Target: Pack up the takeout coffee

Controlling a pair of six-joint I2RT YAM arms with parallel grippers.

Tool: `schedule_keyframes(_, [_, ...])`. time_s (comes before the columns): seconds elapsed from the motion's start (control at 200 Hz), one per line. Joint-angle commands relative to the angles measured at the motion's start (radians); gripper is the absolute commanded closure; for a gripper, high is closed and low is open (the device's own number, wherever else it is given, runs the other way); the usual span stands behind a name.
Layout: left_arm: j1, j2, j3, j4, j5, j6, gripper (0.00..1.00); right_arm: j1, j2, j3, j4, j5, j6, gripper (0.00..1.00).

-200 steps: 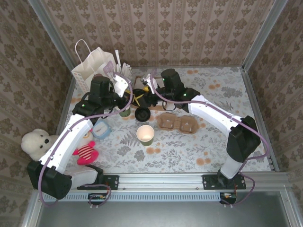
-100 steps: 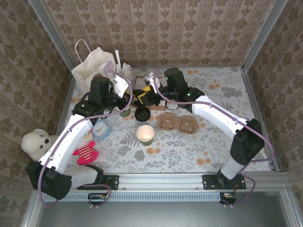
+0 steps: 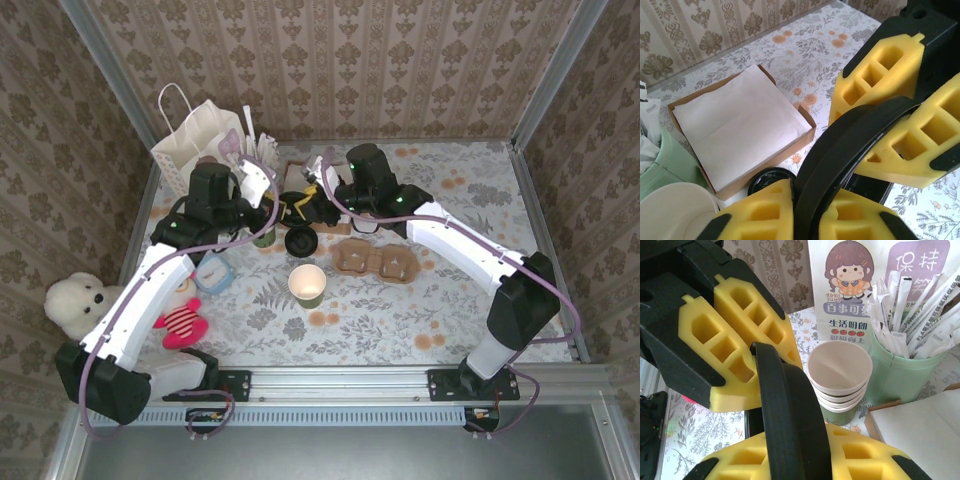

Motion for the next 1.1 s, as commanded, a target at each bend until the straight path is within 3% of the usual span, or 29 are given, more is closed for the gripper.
schedule_keyframes(0.0, [0.02,-0.097,0.001,-0.01,0.096,-0.037,0.68,0.006,-0.035,0.049,-0.07,0.078,-0.117,0.92])
schedule_keyframes(0.155, [0.124,-0.241,-0.093,0.062,0.266,-0.133,0.26,0.032,-0.053,0.071,-0.072,0.213,-0.279,0.92])
schedule_keyframes(0.29, [0.22,-0.306,-0.13,0.098,0.291,-0.254,0.0,0.091,-0.056,0.099,-0.091,0.308,-0.534,0.93])
schedule_keyframes(0.455, [0.329,-0.282,-0.091,0.082,0.338,-0.419,0.0,0.188,-0.065,0.082,-0.014,0.455,-0.917,0.93])
schedule_keyframes(0.635, [0.378,-0.213,0.051,-0.174,0.275,-0.422,0.0,0.253,-0.075,-0.007,0.118,0.515,-1.343,0.96])
schedule_keyframes(0.855, [0.385,-0.155,0.158,-0.424,0.229,-0.3,0.0,0.273,-0.105,-0.056,0.153,0.395,-1.595,0.97])
schedule_keyframes(1.095, [0.382,-0.135,0.225,-0.579,0.414,-0.081,0.05,0.274,-0.165,-0.178,0.278,0.176,-1.825,0.95])
